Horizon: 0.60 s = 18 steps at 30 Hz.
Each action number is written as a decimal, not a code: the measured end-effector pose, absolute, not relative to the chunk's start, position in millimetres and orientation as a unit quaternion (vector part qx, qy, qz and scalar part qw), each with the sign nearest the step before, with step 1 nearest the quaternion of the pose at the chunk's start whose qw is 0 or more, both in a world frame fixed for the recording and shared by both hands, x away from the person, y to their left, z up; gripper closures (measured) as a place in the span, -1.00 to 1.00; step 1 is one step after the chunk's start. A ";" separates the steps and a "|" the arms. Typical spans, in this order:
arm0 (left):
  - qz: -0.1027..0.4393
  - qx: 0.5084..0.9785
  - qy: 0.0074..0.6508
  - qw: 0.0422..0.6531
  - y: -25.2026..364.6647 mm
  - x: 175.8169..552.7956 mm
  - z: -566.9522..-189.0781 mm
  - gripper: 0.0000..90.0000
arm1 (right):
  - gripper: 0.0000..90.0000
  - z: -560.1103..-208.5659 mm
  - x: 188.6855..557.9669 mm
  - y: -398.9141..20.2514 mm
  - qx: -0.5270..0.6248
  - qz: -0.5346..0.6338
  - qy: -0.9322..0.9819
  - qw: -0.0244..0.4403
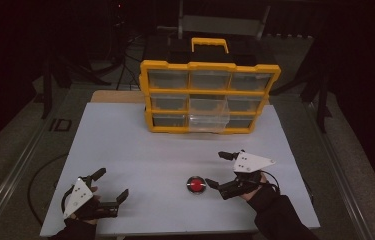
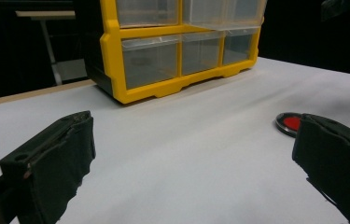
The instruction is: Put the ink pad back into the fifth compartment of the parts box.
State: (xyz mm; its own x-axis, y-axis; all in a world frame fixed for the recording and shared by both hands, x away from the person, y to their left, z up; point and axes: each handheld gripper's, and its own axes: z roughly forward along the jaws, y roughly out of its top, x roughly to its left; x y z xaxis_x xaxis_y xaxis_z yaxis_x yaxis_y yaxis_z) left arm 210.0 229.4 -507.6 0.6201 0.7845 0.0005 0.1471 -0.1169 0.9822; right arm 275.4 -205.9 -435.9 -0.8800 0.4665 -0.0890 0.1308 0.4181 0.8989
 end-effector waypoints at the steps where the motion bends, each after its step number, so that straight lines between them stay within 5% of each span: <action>1: 0.279 0.693 0.338 0.572 229.4 210.1 -507.7 -1.00 | -0.83 -437.6 276.2 -204.6 0.182 0.508 0.826 0.162; 18: 0.274 0.695 0.335 0.574 229.1 210.3 -508.1 -1.00 | -0.81 -473.2 284.2 -179.4 0.174 0.475 0.856 0.106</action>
State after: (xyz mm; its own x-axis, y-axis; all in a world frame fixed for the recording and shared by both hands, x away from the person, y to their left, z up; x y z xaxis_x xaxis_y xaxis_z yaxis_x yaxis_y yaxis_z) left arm 210.3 229.1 -508.1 0.6247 0.7809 -0.0031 0.1510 -0.1169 0.9816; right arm 284.2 -179.4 -473.2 -0.9172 0.3982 -0.0157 0.1976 0.4887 0.8498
